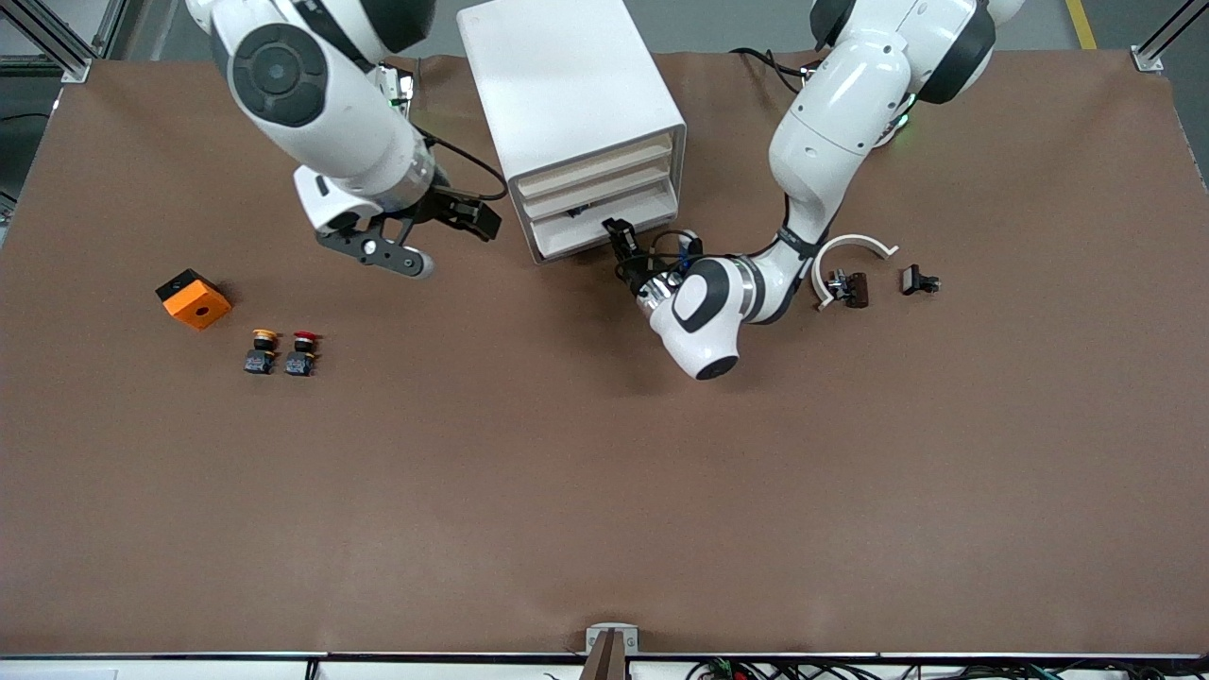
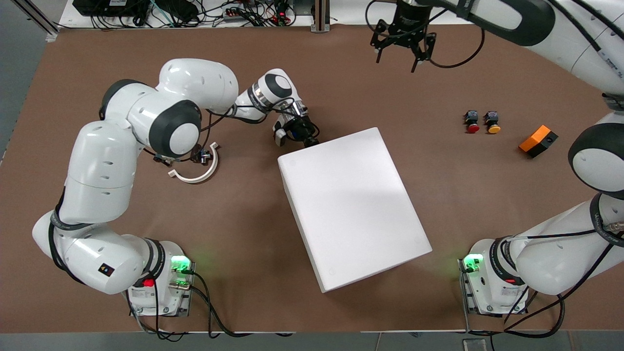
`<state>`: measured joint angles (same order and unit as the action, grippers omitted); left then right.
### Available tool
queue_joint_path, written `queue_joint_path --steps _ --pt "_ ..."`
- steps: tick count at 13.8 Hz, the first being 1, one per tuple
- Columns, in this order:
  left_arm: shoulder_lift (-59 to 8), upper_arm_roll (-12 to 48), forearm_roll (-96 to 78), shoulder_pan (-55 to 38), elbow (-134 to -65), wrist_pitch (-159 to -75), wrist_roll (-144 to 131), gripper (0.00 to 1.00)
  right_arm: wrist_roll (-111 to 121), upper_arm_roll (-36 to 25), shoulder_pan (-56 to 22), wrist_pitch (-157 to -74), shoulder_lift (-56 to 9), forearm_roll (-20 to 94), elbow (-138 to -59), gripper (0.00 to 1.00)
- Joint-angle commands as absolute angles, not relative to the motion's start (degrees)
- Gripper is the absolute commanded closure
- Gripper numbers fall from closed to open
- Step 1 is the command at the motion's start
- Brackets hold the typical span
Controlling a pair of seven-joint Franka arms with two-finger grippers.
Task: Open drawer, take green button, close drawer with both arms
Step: 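Lower the right gripper into the drawer and grasp the green button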
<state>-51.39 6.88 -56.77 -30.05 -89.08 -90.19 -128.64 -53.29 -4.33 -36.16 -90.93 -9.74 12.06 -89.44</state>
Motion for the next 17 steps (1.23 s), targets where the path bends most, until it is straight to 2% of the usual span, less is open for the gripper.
queue_joint_path --steps 1,3,6,7,8,10,14,17 --pt "-52.9 6.0 -57.0 -28.0 -85.6 -90.1 -130.1 1.0 -60.0 -4.9 -39.4 -92.6 -11.7 12.5 -88.1 0.0" --pt "-53.4 5.0 -57.0 -27.8 -83.8 -90.1 -130.0 1.0 -64.9 -4.9 -41.4 -94.0 -12.9 12.2 -88.0 0.0" --pt "-54.3 3.8 -57.2 -27.5 -81.3 -90.2 -129.9 0.9 -71.1 -4.9 -44.1 -96.8 -14.8 12.1 -88.0 0.0" --pt "-54.3 3.8 -57.2 -26.6 -80.7 -90.2 -129.7 0.77 -73.3 -4.9 -44.9 -97.7 -15.5 12.0 -88.0 0.0" --pt "-54.3 3.7 -57.1 -25.9 -80.2 -90.2 -129.6 0.69 -75.8 -4.9 -45.5 -98.2 -16.4 12.1 -88.0 0.0" --pt "-54.2 3.7 -56.8 -25.7 -79.0 -90.2 -128.7 0.0 -81.1 -4.9 -46.4 -100.0 -17.9 12.1 -88.2 0.0" --pt "-53.3 2.8 -55.6 -24.7 -75.5 -89.7 -128.6 0.0 -86.4 -4.9 -48.7 -102.7 -22.0 12.2 -88.7 0.0" --pt "-52.4 2.6 -44.0 -24.6 -69.5 -85.8 -128.1 0.0 -86.4 -4.9 -50.0 -103.3 -25.0 12.1 -88.8 0.0"
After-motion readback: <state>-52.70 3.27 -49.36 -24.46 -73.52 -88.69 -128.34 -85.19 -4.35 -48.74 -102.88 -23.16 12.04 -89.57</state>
